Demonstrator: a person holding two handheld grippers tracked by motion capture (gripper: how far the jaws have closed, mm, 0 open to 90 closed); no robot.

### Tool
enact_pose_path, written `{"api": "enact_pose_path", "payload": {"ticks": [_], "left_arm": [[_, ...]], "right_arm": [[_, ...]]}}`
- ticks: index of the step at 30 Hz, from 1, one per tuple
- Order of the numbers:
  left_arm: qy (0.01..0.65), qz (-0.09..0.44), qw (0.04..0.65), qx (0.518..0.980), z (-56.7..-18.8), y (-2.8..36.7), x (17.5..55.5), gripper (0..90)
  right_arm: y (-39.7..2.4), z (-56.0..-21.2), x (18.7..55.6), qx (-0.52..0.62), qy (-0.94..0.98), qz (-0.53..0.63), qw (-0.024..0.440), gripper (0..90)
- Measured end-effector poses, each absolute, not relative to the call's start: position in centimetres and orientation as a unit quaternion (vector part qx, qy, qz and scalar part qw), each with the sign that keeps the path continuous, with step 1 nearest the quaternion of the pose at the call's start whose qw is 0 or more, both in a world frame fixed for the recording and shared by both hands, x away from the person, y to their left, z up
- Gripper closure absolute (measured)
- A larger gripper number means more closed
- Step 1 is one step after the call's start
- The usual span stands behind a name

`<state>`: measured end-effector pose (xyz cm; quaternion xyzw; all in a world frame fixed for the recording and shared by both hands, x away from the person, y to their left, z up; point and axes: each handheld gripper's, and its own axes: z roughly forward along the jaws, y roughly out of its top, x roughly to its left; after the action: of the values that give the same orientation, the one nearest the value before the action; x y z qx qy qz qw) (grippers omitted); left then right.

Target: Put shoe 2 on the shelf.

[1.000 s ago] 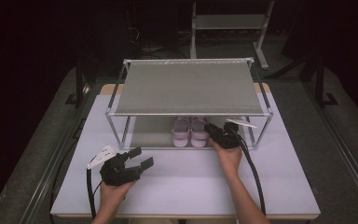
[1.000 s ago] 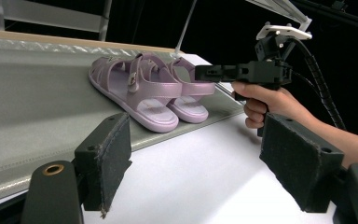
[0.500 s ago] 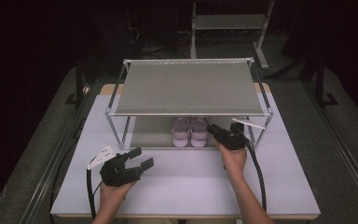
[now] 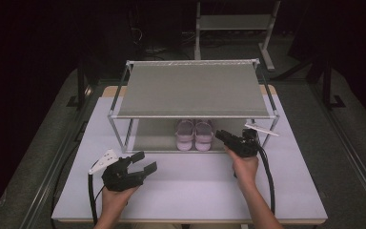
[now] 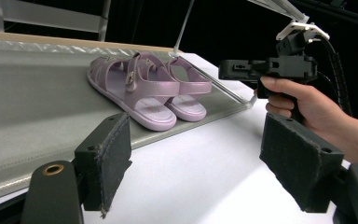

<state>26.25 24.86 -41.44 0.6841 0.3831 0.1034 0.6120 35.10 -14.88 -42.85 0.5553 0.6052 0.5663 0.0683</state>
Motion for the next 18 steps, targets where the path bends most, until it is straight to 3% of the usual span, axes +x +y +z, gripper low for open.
{"api": "enact_pose_path", "payload": {"ticks": [18], "left_arm": [[0.379, 0.099, 0.613, 0.686, -41.4, 24.6, 26.3, 24.3]], "right_arm": [[-16.2, -43.0, 33.8, 0.550, 0.615, 0.563, 0.047, 67.5]]}}
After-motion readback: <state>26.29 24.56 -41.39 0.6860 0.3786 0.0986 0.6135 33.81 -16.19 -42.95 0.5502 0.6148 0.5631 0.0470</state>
